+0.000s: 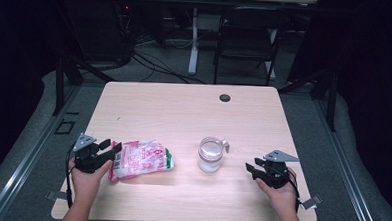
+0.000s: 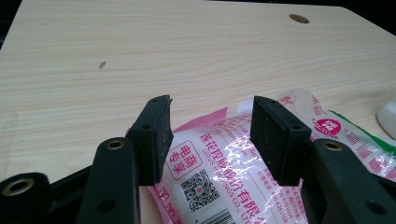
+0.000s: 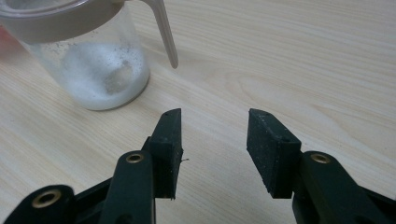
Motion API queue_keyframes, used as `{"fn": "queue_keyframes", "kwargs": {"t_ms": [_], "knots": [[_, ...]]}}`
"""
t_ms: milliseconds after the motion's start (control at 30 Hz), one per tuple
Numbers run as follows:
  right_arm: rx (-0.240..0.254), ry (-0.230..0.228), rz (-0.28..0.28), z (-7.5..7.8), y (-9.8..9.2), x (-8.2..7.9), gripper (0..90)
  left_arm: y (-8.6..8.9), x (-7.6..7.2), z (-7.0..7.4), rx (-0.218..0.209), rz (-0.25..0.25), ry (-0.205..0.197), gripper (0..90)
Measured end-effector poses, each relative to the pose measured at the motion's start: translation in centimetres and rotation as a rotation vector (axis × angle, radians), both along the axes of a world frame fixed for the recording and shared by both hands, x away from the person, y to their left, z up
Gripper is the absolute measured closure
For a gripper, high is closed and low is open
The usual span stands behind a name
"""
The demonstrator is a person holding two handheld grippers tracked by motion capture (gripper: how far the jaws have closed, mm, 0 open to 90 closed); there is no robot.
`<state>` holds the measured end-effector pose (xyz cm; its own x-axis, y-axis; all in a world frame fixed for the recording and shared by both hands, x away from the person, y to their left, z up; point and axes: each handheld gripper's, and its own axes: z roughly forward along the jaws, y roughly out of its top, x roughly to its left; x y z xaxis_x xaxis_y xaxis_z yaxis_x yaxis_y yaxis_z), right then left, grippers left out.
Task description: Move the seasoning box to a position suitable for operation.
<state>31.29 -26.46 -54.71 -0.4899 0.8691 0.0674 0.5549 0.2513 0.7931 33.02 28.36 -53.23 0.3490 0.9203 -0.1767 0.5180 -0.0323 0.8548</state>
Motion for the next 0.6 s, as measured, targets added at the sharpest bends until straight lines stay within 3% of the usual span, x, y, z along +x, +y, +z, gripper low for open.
{"fn": "queue_keyframes", "kwargs": {"t_ms": [133,333,600], "knots": [[-0.01,-0.012,0.008,0.1,0.1,0.0,56.4,0.0,-0.1,0.1,0.006,-0.001,-0.001,48.2],[0.015,-0.067,0.037,0.7,1.2,0.4,58.6,0.4,-0.9,0.1,0.02,0.004,-0.013,48.0],[-0.004,-0.03,0.103,0.2,3.1,1.8,58.6,1.9,-2.7,0.1,0.027,0.038,-0.009,48.1]]}}
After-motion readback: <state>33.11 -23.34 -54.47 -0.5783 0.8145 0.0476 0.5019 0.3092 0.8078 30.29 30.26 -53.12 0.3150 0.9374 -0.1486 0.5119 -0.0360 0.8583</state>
